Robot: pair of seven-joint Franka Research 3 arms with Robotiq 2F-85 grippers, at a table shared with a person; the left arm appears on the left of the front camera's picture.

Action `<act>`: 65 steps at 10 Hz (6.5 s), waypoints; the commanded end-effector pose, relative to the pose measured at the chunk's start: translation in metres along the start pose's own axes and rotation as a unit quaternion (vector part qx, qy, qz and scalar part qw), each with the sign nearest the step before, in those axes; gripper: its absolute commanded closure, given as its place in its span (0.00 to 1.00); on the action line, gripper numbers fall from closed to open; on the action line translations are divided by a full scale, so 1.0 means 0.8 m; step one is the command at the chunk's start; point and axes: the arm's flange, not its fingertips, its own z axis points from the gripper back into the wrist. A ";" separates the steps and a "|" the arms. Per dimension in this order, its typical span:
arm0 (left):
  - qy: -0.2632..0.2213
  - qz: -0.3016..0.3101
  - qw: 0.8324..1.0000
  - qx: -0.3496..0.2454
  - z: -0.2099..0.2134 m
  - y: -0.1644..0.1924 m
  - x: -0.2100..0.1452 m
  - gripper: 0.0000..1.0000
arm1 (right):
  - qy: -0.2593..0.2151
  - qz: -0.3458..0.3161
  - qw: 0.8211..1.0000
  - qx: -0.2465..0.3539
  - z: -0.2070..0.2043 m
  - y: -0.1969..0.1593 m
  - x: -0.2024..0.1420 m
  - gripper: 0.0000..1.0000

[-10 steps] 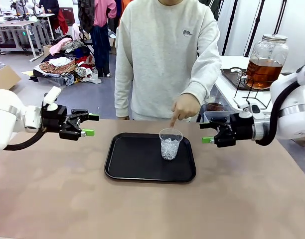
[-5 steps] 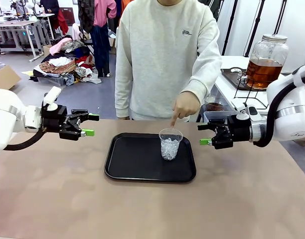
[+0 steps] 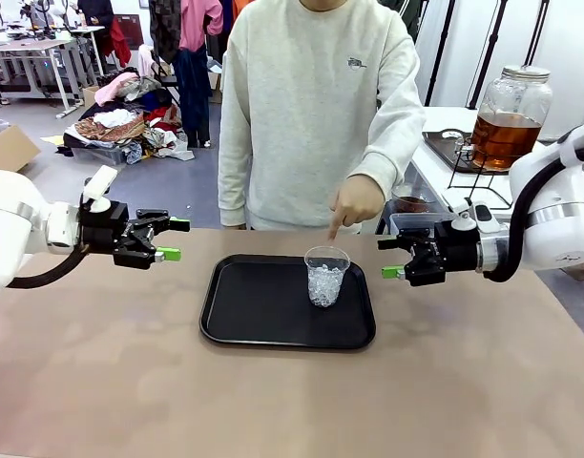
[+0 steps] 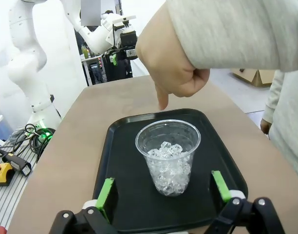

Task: Pour the drink into the iced cup.
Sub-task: Pick up the iced cup indicated by the human and present it to them.

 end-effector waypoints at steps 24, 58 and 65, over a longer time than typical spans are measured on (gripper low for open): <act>0.000 -0.003 1.000 -0.001 -0.001 0.000 0.001 0.00 | -0.062 0.010 0.996 0.066 -0.113 -0.058 -0.070 0.00; 0.000 -0.003 1.000 -0.001 -0.001 0.000 0.001 0.00 | -0.078 -0.048 0.996 0.026 -0.180 -0.020 -0.064 0.29; 0.000 -0.003 1.000 -0.001 -0.001 0.000 0.001 0.00 | -0.094 -0.015 0.995 0.020 -0.120 -0.034 0.022 0.29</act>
